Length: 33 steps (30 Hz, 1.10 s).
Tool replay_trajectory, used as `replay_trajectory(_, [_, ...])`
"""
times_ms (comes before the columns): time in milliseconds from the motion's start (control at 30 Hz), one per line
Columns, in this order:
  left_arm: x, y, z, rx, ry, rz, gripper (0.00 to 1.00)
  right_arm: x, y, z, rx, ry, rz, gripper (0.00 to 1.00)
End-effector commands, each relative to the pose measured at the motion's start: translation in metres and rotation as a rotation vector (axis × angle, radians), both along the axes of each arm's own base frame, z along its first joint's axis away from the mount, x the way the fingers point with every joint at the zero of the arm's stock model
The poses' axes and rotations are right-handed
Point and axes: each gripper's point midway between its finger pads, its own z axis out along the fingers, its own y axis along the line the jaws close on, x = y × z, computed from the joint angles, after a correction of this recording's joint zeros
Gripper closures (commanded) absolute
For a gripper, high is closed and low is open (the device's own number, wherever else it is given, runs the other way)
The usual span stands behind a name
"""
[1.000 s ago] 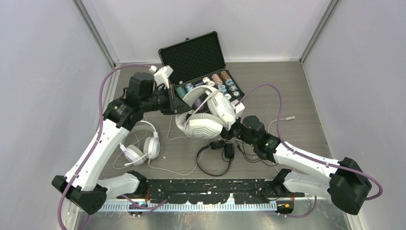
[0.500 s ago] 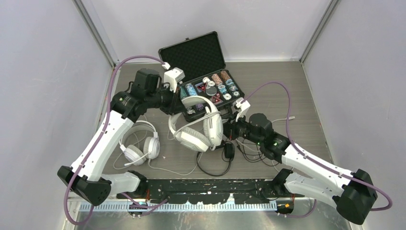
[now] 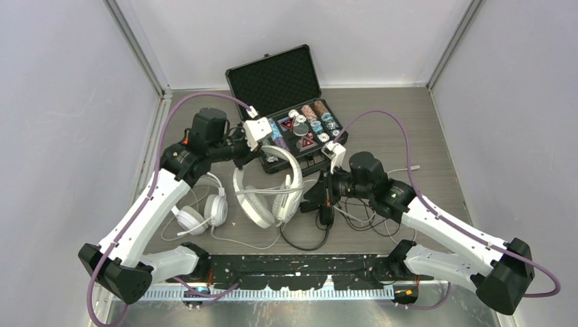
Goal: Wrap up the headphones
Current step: Wrap the headphones cable around the headphones.
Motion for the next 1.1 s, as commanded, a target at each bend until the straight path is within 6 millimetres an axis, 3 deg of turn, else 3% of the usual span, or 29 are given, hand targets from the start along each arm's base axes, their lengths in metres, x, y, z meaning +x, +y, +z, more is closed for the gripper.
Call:
replay_trajectory(0, [0.008, 0.004, 0.012, 0.030, -0.116, -0.021, 1.00, -0.002, 0.010, 0.033, 0.079, 0.032, 0.023, 1.00])
replay_trajectory(533, [0.025, 0.025, 0.018, 0.042, -0.241, 0.121, 1.00, -0.031, 0.024, 0.065, 0.205, 0.136, 0.168, 0.94])
replay_trajectory(1067, [0.026, 0.028, 0.025, 0.039, -0.298, 0.148, 1.00, -0.043, 0.029, 0.089, 0.284, 0.165, 0.232, 0.87])
